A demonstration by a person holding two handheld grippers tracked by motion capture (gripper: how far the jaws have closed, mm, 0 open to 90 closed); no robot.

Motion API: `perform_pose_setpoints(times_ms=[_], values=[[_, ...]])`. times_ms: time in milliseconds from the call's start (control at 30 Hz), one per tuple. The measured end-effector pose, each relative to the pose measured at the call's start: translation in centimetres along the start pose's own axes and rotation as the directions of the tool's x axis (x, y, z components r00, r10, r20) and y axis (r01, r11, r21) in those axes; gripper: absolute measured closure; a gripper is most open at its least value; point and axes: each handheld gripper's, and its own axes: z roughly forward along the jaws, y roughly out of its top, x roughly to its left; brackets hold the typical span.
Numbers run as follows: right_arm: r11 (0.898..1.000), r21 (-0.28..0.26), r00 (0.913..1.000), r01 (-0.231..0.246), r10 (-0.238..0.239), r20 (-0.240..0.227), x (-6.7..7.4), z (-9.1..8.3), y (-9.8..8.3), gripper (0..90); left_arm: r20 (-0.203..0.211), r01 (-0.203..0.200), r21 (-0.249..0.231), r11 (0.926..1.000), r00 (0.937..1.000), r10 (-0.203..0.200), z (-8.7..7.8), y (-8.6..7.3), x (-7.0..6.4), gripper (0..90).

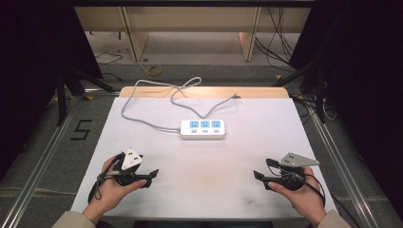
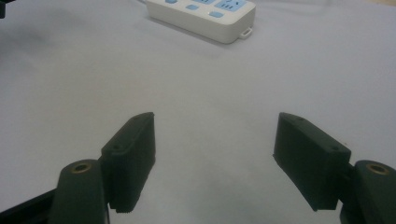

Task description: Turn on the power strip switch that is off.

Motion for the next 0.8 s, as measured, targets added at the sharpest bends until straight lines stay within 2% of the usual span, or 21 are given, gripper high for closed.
perform_pose_setpoints(times_ms=[100, 133, 167, 267, 300, 367, 433, 500, 800], values=[[1.0, 0.002, 1.0, 0.001, -0.001, 0.001, -0.1, 0.1, 0.0, 30.0, -0.003, 0.0, -0.003, 1.0, 1.0, 0.0, 0.0, 0.0, 0.0, 26.9], [1.0, 0.002, 1.0, 0.001, -0.001, 0.001, -0.1, 0.1, 0.0, 30.0, -0.003, 0.011, -0.008, 0.9999, 0.9999, -0.011, -0.1, 0.1, 0.1, 28.3], [1.0, 0.003, 1.0, 0.004, -0.004, 0.003, -0.1, 0.1, 0.0, 30.0, -0.003, 0.011, -0.008, 0.9999, 0.9999, -0.011, -0.1, 0.1, 0.1, 32.2], [1.0, 0.003, 1.0, 0.004, -0.004, 0.004, -0.1, 0.1, 0.0, 30.0, -0.014, 0.027, -0.01, 0.9996, 0.9995, -0.027, -0.3, 0.3, 0.2, 50.6], [1.0, 0.004, 1.0, 0.005, -0.005, 0.003, -0.1, 0.1, 0.0, 30.0, -0.034, 0.016, -0.011, 0.9998, 0.9993, -0.016, -0.5, 0.5, 0.4, 58.8], [1.0, 0.004, 1.0, 0.008, -0.008, 0.002, -0.1, 0.2, 0.0, 30.0, -0.046, 0.001, -0.019, 0.9998, 0.9989, -0.002, -0.7, 0.7, 0.4, 75.8], [1.0, 0.008, 0.9999, 0.011, -0.011, 0.001, -0.1, 0.2, 0.0, 30.0, -0.048, -0.001, -0.02, 0.9998, 0.9988, 0.001, -0.7, 0.9, 0.4, 86.2], [1.0, 0.01, 0.9999, 0.016, -0.016, 0.0, -0.1, 0.3, 0.0, 30.0, -0.037, -0.004, -0.013, 0.9999, 0.9993, 0.004, -0.6, 1.0, 0.4, 89.5], [1.0, 0.015, 0.9997, 0.024, -0.024, -0.003, 0.1, 0.6, 0.0, 29.9, -0.011, -0.005, -0.012, 0.9999, 0.9999, 0.005, 0.0, 1.9, 0.3, 89.8]])
